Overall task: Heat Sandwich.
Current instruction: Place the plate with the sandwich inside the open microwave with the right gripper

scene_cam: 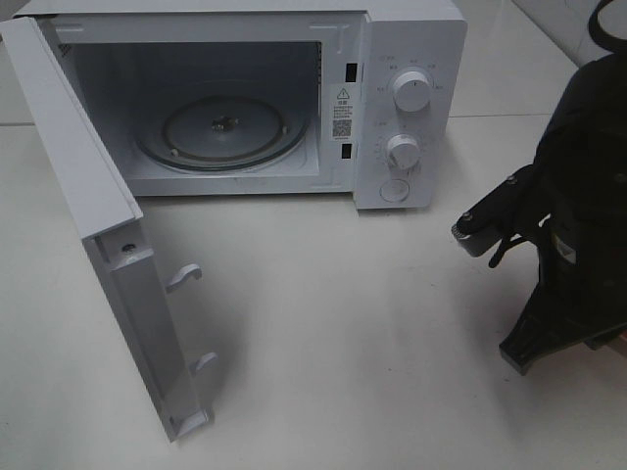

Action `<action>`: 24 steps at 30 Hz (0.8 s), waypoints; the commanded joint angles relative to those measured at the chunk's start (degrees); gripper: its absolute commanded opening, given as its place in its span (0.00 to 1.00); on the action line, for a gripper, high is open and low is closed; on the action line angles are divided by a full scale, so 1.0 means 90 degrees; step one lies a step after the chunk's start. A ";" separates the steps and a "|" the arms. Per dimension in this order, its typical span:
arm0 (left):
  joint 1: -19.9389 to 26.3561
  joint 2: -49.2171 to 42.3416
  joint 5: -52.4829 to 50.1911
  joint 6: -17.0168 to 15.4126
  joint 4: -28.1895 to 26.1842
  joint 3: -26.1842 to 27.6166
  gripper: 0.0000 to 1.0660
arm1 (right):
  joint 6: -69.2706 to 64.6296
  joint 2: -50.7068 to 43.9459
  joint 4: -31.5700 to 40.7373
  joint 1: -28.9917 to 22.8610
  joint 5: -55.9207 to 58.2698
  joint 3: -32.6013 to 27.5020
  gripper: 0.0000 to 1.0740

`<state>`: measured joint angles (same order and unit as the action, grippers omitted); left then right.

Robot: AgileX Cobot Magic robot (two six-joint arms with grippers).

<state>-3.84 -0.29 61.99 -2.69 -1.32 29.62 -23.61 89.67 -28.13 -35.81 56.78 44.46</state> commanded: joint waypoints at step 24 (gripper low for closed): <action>0.0032 -0.0108 -0.0083 0.0013 -0.0032 -0.0013 0.91 | 0.2158 -0.1808 0.0076 -0.2222 0.0872 -0.0045 0.00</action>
<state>-3.84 -0.29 61.99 -2.69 -1.32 29.62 -6.76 74.48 -26.01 -54.72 63.43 44.46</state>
